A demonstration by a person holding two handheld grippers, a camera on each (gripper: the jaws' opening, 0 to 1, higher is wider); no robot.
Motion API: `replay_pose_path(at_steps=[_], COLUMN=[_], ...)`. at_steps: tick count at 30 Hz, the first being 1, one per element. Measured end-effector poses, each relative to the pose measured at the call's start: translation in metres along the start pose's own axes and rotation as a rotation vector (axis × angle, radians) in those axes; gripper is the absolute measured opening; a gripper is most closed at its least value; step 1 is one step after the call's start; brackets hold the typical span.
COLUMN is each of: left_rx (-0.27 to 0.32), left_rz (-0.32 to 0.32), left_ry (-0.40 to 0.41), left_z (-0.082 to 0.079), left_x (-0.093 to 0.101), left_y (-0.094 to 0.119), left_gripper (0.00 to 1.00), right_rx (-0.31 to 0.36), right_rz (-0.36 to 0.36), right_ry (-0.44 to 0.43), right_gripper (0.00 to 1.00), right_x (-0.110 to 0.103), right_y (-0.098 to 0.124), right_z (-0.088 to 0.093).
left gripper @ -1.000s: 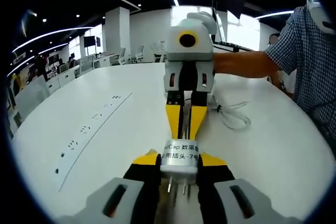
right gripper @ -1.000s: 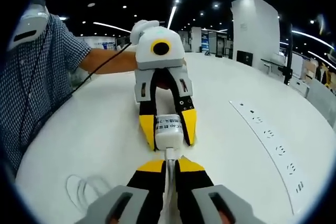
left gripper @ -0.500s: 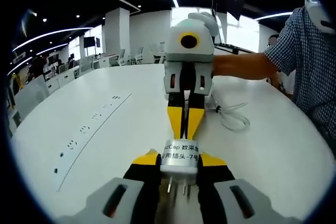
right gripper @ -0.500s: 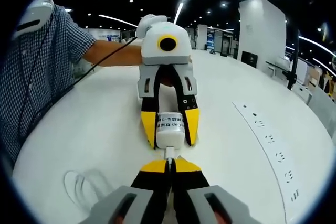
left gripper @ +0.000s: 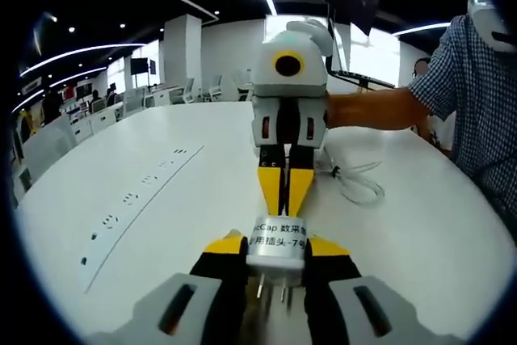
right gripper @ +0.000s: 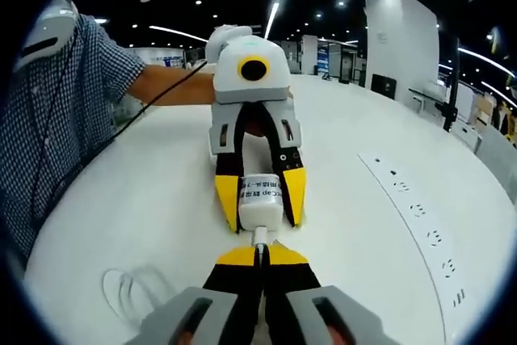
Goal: Plug the desk Type‑C cable into the charger adapter.
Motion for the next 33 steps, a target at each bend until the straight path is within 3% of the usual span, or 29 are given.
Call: replay_pose_path(at_steps=[5,19,33], left_rx=[0.004,-0.025,-0.024], left_rz=[0.001,-0.006,0.000], left_ry=[-0.002,-0.041,-0.016], left_z=[-0.003,-0.003,0.001], left_x=[0.000,0.003,0.000], left_y=[0.003,0.009,0.006], left_gripper=[0.26,0.27,0.28], right_rx=[-0.017,0.034,0.047], right_rz=[0.002,0.025,0.032], right_ry=[0.022,0.024,0.012], right_gripper=[0.02,0.05,0.06], right_x=[-0.003,-0.012,-0.015], right_y=[0.001,0.002,0.002], right_z=[-0.003,0.000,0.003])
Point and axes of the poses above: the point that each gripper's makers call its tool centre point, and the gripper's own axes: y roughly backward along the fingers, x roughly to its right, z roughly out of its underside, the point moved 9 cm from there along y, roughly backward along the fingers, and after that the axes turned 1 degree about -z, right-handed, at the moved point
